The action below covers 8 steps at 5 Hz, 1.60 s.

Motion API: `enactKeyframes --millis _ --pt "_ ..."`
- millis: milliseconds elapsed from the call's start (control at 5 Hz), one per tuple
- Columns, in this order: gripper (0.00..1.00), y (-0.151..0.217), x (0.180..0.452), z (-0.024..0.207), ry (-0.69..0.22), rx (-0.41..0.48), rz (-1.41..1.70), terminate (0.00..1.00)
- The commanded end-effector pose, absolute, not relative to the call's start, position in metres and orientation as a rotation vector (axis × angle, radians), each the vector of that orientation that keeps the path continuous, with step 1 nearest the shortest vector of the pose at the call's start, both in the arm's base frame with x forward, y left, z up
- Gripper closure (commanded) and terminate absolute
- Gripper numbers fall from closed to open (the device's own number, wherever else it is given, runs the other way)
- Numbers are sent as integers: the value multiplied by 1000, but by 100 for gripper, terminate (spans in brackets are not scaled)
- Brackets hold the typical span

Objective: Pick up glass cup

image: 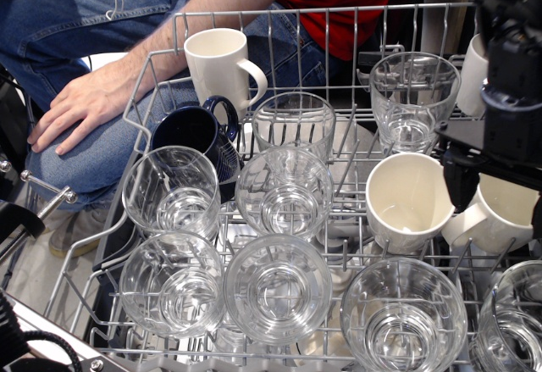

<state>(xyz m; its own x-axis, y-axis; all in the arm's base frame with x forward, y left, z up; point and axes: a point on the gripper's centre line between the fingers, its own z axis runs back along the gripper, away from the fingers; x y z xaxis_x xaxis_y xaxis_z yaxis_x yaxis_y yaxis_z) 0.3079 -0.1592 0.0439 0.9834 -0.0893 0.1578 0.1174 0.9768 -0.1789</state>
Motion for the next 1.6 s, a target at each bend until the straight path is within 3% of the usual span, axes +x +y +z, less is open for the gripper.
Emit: enactKeyframes --millis 0,600,1400 --pt "0 -163 326 36 -249 -187 -107 0" --pt "0 -180 312 29 -226 -160 -117 0" --pt "0 -188 289 -20 -299 -76 -130 0"
